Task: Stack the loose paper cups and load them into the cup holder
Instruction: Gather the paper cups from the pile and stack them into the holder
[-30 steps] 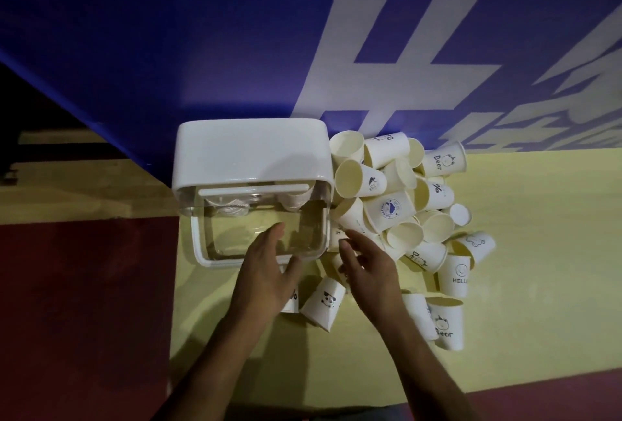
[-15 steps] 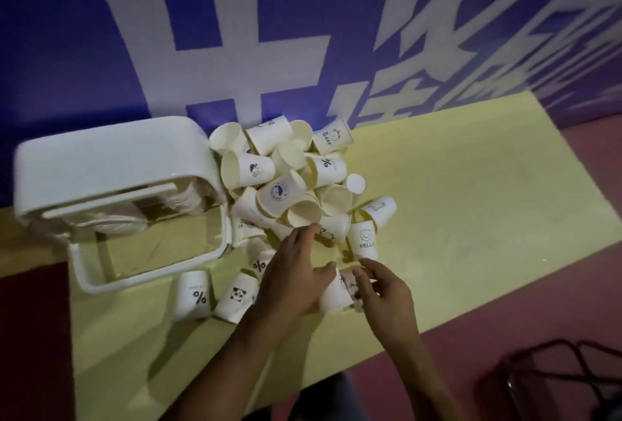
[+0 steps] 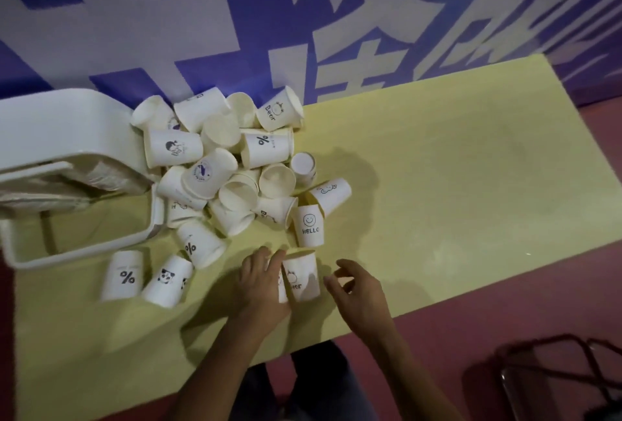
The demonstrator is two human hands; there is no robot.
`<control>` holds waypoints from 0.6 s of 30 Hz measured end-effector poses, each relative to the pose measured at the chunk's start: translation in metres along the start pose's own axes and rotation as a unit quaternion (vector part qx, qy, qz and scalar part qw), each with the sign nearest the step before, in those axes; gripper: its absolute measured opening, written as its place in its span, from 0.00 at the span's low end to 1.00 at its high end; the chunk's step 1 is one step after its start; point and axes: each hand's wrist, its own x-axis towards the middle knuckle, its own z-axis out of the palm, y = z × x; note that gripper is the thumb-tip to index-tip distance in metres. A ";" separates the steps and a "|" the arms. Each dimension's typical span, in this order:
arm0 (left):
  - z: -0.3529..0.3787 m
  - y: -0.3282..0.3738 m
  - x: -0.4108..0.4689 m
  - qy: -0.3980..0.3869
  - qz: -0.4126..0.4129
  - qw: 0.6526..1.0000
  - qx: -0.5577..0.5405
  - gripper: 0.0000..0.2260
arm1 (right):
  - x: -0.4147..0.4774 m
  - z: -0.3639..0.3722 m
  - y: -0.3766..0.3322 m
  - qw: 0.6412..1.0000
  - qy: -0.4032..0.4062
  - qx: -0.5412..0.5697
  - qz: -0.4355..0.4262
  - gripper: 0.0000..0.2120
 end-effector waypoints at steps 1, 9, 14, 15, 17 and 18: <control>0.003 -0.001 -0.001 0.004 -0.012 1.000 -0.007 0.44 | 0.004 0.002 0.000 1.000 -0.019 -0.013 -0.005 0.29; -0.009 -0.003 -0.011 0.059 -0.078 0.993 -0.073 0.37 | 0.033 0.039 -0.013 0.995 -0.069 -0.069 -0.014 0.42; -0.022 -0.017 -0.026 0.070 -0.132 0.973 -0.175 0.32 | 0.038 0.047 -0.017 0.997 -0.071 -0.025 -0.016 0.31; -0.022 -0.023 -0.028 0.075 -0.143 0.961 -0.226 0.29 | 0.036 0.045 -0.019 0.997 -0.069 -0.012 -0.017 0.28; -0.025 -0.032 -0.029 0.086 -0.161 0.917 -0.354 0.24 | 0.029 0.041 -0.024 0.997 -0.062 0.027 -0.022 0.22; -0.026 -0.035 -0.029 0.090 -0.175 0.883 -0.426 0.21 | 0.022 0.039 -0.028 0.997 -0.061 0.050 -0.027 0.20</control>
